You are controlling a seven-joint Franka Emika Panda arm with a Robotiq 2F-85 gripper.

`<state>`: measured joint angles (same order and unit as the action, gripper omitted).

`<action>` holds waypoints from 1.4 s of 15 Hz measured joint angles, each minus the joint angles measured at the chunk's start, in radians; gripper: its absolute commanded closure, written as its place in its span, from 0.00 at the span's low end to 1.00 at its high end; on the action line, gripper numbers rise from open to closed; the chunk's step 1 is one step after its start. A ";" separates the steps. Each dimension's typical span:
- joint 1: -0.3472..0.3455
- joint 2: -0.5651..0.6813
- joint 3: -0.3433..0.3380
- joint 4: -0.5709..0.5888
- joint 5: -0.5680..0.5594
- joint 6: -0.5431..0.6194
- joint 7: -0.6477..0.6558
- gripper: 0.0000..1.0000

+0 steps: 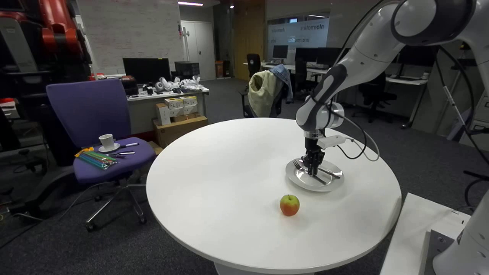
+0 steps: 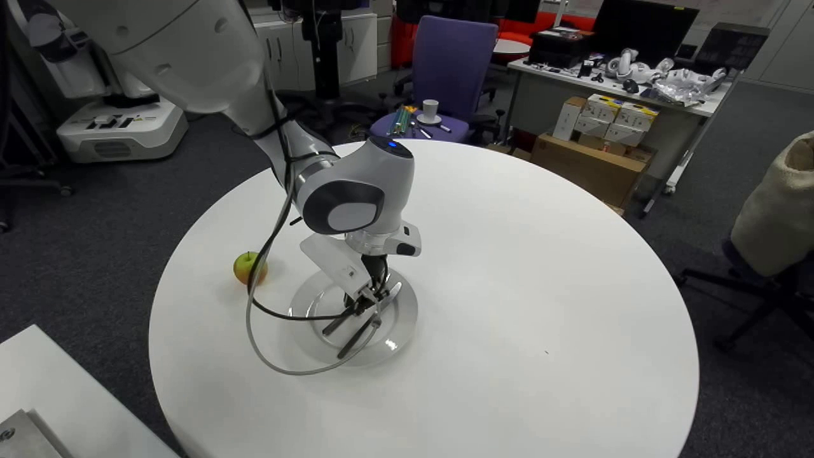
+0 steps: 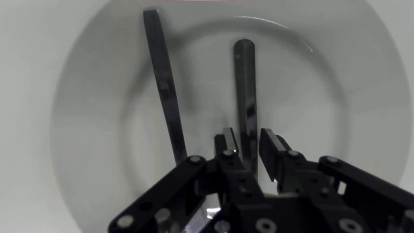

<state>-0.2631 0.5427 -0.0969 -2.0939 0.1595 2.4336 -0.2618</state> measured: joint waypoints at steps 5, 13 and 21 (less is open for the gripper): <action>0.000 0.000 -0.002 0.000 -0.004 0.000 0.000 0.88; 0.003 0.000 -0.004 0.000 -0.023 0.000 0.004 0.89; 0.021 -0.011 -0.008 0.000 -0.085 0.001 0.014 0.89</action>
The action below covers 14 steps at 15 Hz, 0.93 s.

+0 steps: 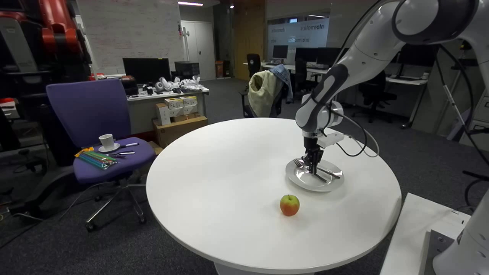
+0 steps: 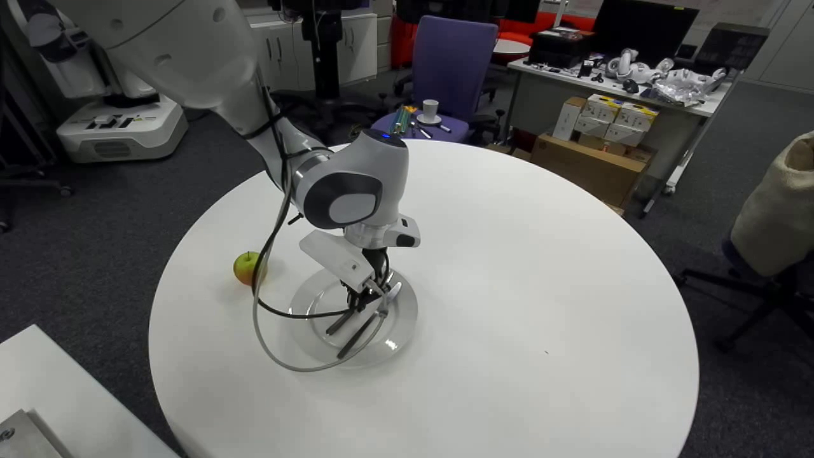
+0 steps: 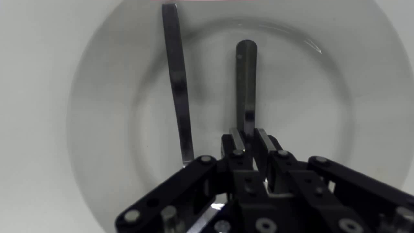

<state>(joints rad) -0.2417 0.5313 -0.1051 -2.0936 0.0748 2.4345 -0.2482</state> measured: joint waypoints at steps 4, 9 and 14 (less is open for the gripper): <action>0.016 -0.011 0.000 0.000 -0.014 0.001 0.000 0.90; 0.042 -0.036 0.001 -0.002 -0.029 0.001 0.000 0.90; 0.064 -0.053 0.004 -0.002 -0.033 0.001 0.000 0.91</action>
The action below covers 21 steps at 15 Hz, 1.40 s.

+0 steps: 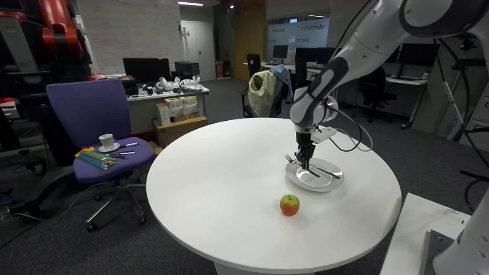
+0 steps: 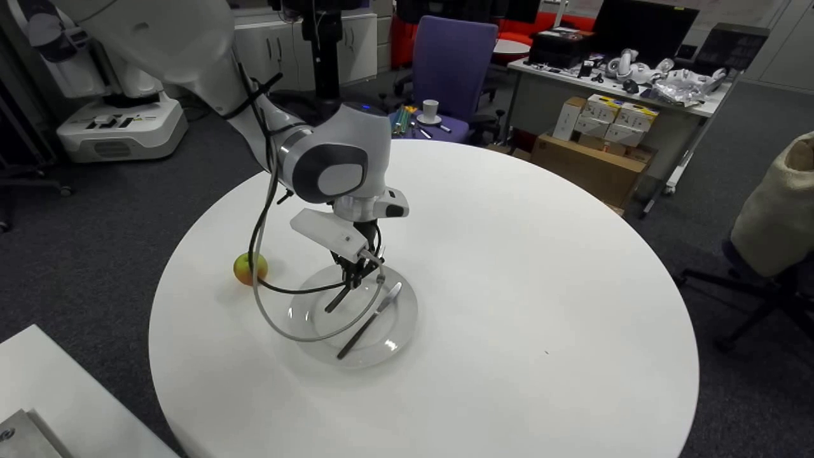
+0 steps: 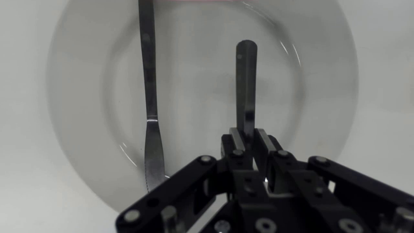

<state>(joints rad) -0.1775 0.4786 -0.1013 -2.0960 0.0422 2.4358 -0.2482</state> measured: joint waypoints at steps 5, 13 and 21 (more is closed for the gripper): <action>0.011 -0.007 0.015 0.000 0.000 0.000 0.000 0.94; 0.056 -0.033 0.047 -0.002 0.000 0.000 0.000 0.96; 0.102 -0.033 0.072 -0.012 0.000 0.000 0.000 0.96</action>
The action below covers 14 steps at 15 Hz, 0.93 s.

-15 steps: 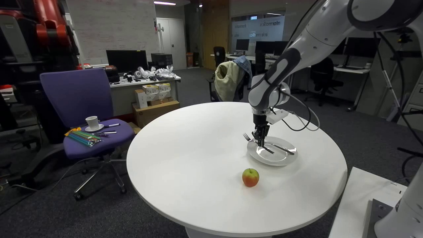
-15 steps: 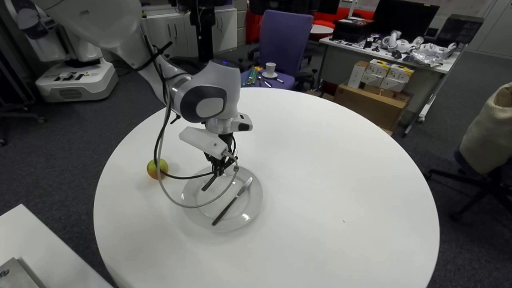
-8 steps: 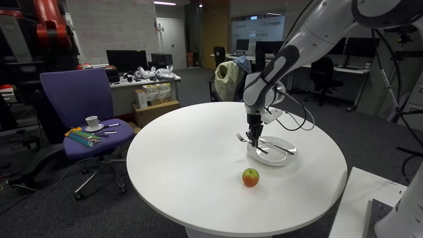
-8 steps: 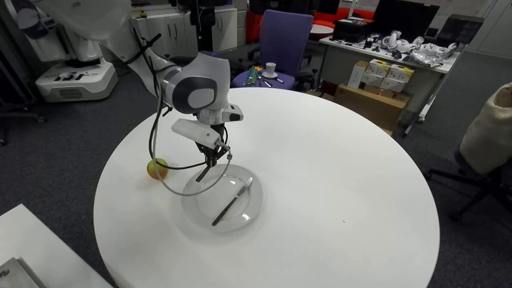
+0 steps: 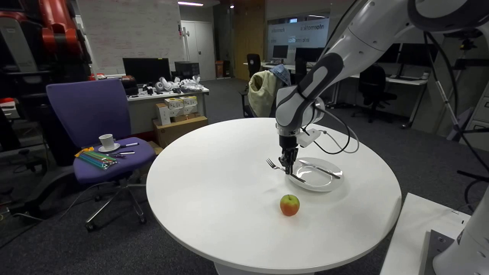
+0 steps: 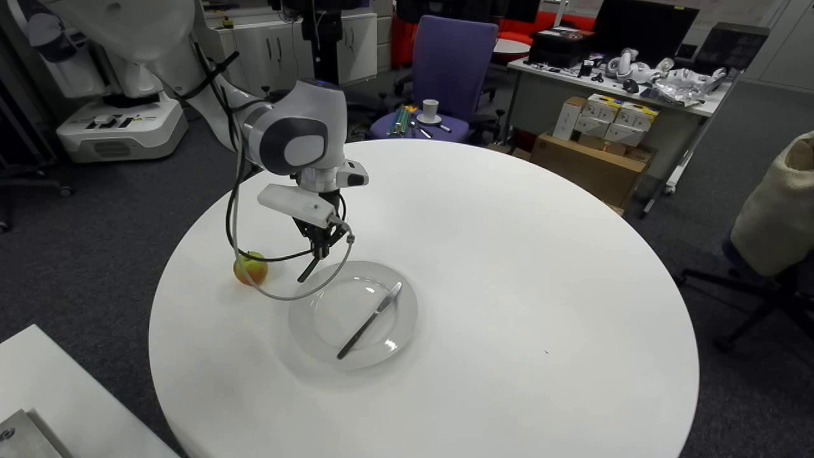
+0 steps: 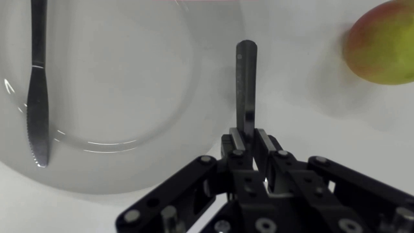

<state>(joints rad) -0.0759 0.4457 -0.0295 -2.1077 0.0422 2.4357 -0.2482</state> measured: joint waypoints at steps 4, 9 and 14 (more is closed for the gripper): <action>0.013 0.000 0.009 -0.002 0.000 -0.001 0.002 0.96; 0.026 0.008 0.022 -0.002 0.000 -0.002 0.051 0.96; 0.033 0.013 0.026 -0.002 0.001 -0.002 0.130 0.96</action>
<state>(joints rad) -0.0431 0.4588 -0.0036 -2.1100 0.0428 2.4335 -0.1177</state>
